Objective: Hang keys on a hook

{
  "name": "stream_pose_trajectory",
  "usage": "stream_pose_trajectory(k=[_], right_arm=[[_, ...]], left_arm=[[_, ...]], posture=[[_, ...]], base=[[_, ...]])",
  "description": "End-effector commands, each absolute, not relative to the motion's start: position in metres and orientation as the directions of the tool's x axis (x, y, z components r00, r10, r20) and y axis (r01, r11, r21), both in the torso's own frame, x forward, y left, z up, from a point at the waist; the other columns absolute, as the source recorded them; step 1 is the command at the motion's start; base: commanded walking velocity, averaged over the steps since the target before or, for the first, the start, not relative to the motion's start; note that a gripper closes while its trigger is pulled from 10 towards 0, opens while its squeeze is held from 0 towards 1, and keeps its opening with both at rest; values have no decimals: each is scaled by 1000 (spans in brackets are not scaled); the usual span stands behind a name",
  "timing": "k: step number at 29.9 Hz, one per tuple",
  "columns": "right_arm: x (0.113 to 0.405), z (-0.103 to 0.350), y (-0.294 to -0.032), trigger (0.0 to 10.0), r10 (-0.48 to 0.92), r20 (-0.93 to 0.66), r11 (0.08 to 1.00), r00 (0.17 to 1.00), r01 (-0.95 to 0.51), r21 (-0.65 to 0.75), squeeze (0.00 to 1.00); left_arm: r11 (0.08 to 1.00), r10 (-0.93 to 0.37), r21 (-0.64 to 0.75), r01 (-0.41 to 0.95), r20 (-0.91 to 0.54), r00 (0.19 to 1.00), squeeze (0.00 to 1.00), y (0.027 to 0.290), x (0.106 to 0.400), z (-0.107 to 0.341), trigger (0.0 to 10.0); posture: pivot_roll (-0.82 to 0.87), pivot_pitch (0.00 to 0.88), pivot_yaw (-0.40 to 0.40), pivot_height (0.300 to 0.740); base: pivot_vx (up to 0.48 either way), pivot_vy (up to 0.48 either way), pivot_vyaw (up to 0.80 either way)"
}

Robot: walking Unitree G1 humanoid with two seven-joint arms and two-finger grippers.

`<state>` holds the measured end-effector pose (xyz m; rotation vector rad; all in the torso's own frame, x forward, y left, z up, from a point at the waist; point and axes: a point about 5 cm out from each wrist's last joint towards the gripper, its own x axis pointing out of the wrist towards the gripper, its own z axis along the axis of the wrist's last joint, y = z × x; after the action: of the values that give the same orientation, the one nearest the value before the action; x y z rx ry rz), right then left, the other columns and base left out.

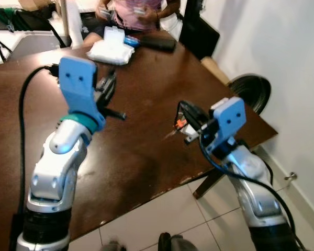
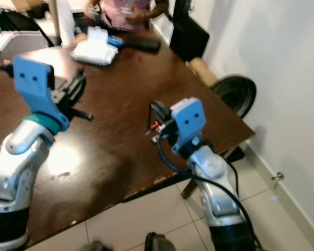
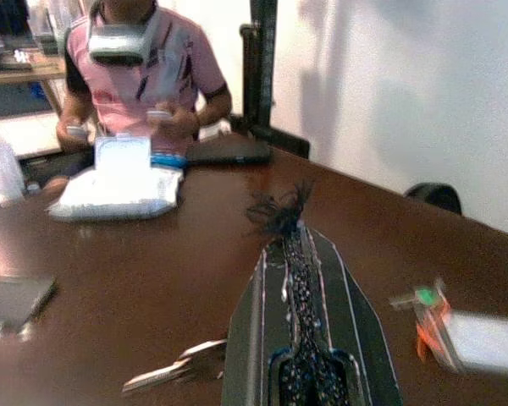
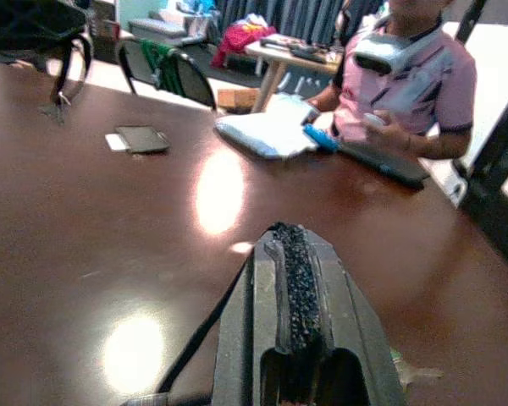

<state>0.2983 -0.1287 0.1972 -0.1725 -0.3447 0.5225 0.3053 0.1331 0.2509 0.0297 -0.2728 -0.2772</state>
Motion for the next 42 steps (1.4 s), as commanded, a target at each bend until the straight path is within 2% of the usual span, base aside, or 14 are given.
stream_pose_trajectory(k=[1, 5, 11, 16, 42], right_arm=[[297, 194, -126, 10000, 526, 268, 847, 807, -469, -251, 0], [297, 193, -124, 10000, 538, 258, 837, 803, -471, -279, 0], [297, 194, -123, 10000, 552, 255, 826, 794, -477, -302, 0], [298, 195, -124, 10000, 549, 258, 828, 795, -474, -300, 0], [297, 191, -124, 10000, 554, 252, 823, 793, -478, -307, 0]], left_arm=[[966, -259, 70, 249, 255, 932, 0, 137, 304, 250, 10000], [966, -259, 71, 249, 258, 931, 0, 137, 304, 251, 10000], [962, -271, 109, 250, 259, 927, 0, 134, 304, 251, 10000], [953, -301, 124, 278, 256, 919, 0, 126, 303, 250, 10000], [941, -333, 146, 305, 248, 910, 0, 119, 304, 249, 10000]], posture=[[10, 70, 26, 740], [12, 68, 23, 740], [11, 68, 22, 740], [10, 66, 24, 740], [5, 57, 30, 740]], base=[[-349, 0, 0], [-348, 0, 0], [0, 0, 208], [0, 0, 777], [0, 0, 789]])
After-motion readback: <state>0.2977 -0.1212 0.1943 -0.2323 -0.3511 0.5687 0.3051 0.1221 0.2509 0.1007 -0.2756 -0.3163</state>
